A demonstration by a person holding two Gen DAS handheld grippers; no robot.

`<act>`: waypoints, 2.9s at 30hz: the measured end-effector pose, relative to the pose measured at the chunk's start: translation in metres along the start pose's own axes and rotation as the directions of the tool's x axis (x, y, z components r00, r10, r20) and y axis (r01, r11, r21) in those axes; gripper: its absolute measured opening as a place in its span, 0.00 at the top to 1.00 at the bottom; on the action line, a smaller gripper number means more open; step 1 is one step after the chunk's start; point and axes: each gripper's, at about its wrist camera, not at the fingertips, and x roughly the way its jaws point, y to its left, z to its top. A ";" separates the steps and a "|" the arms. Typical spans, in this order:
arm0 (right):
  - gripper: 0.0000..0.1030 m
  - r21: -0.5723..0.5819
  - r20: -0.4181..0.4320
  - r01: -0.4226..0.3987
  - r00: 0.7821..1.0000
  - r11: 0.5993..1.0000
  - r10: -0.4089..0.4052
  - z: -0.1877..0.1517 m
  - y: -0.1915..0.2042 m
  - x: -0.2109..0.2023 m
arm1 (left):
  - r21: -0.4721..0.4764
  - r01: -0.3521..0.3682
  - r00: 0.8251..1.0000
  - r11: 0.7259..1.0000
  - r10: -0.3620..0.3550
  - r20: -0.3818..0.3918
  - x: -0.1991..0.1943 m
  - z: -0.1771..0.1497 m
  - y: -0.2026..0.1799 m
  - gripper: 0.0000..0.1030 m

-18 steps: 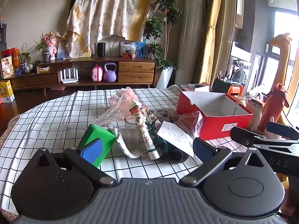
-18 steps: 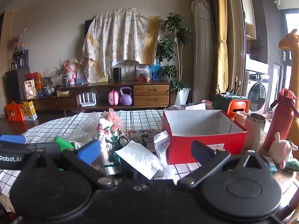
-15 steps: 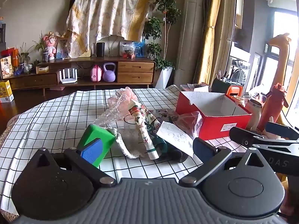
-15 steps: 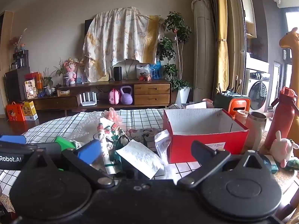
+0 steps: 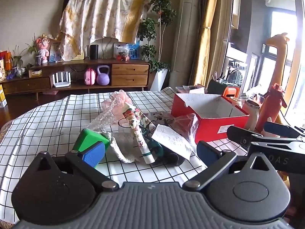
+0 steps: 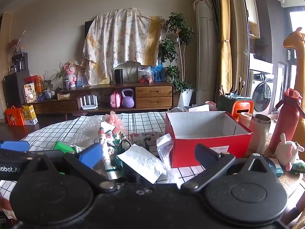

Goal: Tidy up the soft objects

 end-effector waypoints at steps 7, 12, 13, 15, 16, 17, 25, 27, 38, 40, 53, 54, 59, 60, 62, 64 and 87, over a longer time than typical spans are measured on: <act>0.00 0.008 0.008 -0.008 1.000 1.000 0.008 -0.001 -0.005 0.004 | 0.008 -0.023 0.999 1.000 0.023 0.025 -0.004 0.002 -0.003 0.00; 0.00 0.007 0.019 -0.007 1.000 1.000 0.007 0.001 0.000 -0.004 | -0.010 -0.036 0.999 0.999 0.036 0.028 -0.007 0.001 -0.002 0.00; 0.00 0.006 0.020 -0.008 1.000 1.000 0.008 0.000 0.000 -0.004 | -0.012 -0.037 0.999 0.999 0.037 0.028 -0.007 0.001 -0.002 0.00; 0.00 0.006 0.023 -0.009 1.000 1.000 0.009 -0.001 0.001 -0.005 | -0.015 -0.043 0.999 0.999 0.043 0.024 -0.008 0.001 -0.001 0.00; 0.00 0.006 0.024 -0.010 1.000 1.000 0.010 -0.001 0.001 -0.005 | -0.018 -0.045 0.999 0.999 0.046 0.022 -0.007 0.002 0.000 0.00; 0.00 0.007 0.024 -0.012 1.000 1.000 0.012 -0.001 0.000 -0.005 | -0.022 -0.046 0.999 0.999 0.046 0.019 -0.007 0.001 0.000 0.00; 0.00 0.010 0.028 -0.015 0.999 1.000 0.015 0.000 0.001 -0.007 | -0.050 -0.061 0.998 0.997 0.063 0.031 -0.010 0.001 0.004 0.00; 0.00 0.021 0.033 -0.021 0.999 1.000 0.020 -0.001 0.000 -0.007 | -0.053 -0.063 0.997 0.997 0.064 0.035 -0.011 0.001 0.005 0.00; 0.00 0.048 0.005 -0.066 0.998 0.997 0.065 -0.002 -0.002 -0.004 | -0.045 -0.065 0.997 0.997 0.067 0.039 -0.013 0.002 0.003 0.00; 0.00 0.046 0.006 -0.070 0.998 0.997 0.070 -0.002 -0.002 -0.004 | -0.047 -0.067 0.997 0.997 0.069 0.037 -0.012 0.003 0.003 0.00; 0.00 0.034 0.005 -0.073 0.997 0.997 0.073 -0.003 0.000 -0.003 | -0.051 -0.079 0.996 0.996 0.081 0.034 -0.013 0.001 0.004 0.00; 0.00 0.035 0.005 -0.074 0.997 0.997 0.074 -0.003 0.000 -0.004 | -0.052 -0.080 0.996 0.995 0.081 0.034 -0.013 0.001 0.005 0.00; 0.00 0.029 0.005 -0.070 0.998 0.997 0.070 -0.002 0.001 -0.004 | -0.055 -0.080 0.996 0.995 0.082 0.038 -0.015 0.001 0.005 0.00; 0.00 0.029 0.005 -0.069 0.998 0.997 0.068 -0.003 0.001 -0.004 | -0.053 -0.081 0.996 0.995 0.083 0.037 -0.015 0.001 0.005 0.00; 0.00 0.022 0.000 -0.066 0.998 0.998 0.066 -0.003 0.001 -0.004 | -0.053 -0.082 0.996 0.995 0.084 0.037 -0.015 0.001 0.005 0.00; 0.00 0.022 -0.002 -0.065 0.998 0.998 0.065 -0.004 0.001 -0.003 | -0.053 -0.082 0.996 0.995 0.084 0.037 -0.015 0.001 0.005 0.00; 0.00 0.023 -0.076 -0.155 0.985 0.988 0.157 -0.006 0.008 0.008 | -0.056 -0.091 0.996 0.994 0.091 -0.001 -0.004 0.001 0.010 0.00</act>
